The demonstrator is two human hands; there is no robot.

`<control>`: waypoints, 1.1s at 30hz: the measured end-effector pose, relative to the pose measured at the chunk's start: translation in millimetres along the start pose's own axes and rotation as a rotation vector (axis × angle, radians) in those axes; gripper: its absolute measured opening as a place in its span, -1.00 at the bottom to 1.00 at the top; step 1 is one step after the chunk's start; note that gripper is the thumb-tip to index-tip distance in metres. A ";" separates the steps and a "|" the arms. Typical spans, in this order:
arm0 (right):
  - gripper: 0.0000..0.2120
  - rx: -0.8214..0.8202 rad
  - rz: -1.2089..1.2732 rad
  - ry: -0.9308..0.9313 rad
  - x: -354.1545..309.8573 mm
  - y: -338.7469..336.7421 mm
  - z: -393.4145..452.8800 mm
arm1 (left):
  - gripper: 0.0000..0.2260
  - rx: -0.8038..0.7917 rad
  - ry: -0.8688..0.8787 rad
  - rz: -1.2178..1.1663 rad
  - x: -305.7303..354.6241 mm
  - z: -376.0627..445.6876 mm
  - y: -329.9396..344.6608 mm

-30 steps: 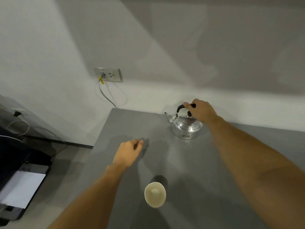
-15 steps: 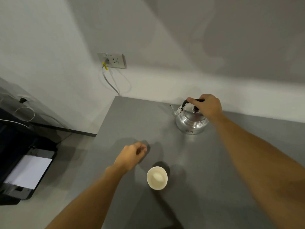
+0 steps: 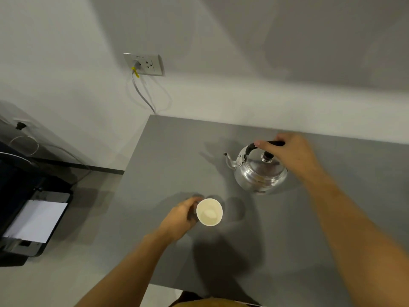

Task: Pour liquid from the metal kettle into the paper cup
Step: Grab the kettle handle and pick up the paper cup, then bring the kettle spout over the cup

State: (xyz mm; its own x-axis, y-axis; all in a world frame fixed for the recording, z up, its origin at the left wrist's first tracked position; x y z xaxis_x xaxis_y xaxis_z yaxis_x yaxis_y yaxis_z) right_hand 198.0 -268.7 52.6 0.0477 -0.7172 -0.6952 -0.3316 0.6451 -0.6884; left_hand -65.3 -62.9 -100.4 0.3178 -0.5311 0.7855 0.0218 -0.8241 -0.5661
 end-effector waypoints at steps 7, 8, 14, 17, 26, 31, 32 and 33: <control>-0.38 -0.031 -0.070 -0.057 -1.7 -2.2 -54.0 | -0.19 -0.008 0.042 -0.076 0.5 -2.8 14.5; -0.38 -0.043 -0.075 -0.056 -1.6 -1.8 -60.2 | -0.18 0.012 0.050 -0.085 0.7 -3.0 16.0; -0.39 -0.050 -0.150 -0.091 -1.6 5.2 -86.5 | -0.27 0.077 0.057 -0.194 6.7 -1.5 25.7; -0.41 -0.063 -0.161 -0.122 -3.7 7.8 -95.0 | -0.36 0.122 0.060 -0.237 9.9 -2.2 30.3; -0.48 -0.025 -0.305 -0.212 -19.7 6.4 -115.0 | -0.37 0.162 0.078 -0.288 6.4 -2.6 37.9; -0.48 -0.032 -0.424 -0.296 -31.1 8.5 -122.5 | -0.35 0.157 0.082 -0.272 3.9 -4.0 38.4; -0.49 -0.031 -0.442 -0.304 -32.3 9.4 -123.2 | -0.36 0.155 0.081 -0.274 3.4 -3.9 38.7; -0.49 -0.031 -0.460 -0.308 -33.1 10.3 -123.6 | -0.35 0.154 0.079 -0.275 3.1 -3.9 39.1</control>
State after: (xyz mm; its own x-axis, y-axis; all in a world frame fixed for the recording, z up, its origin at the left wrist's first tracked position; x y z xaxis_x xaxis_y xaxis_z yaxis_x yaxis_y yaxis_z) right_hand 76.5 -270.8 94.1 0.4661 -0.8099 -0.3560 -0.2387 0.2723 -0.9321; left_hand -67.2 -97.5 -119.1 0.2053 -0.3117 0.9278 0.2419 -0.9024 -0.3567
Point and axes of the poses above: each hand's wrist, its own z-axis towards the middle knuckle, its own y-axis out of the palm, x = y × z, the point moved 2 cm from there along z, towards the middle knuckle, and after that the axes turned 11 degrees about y, right-handed, at the moved point
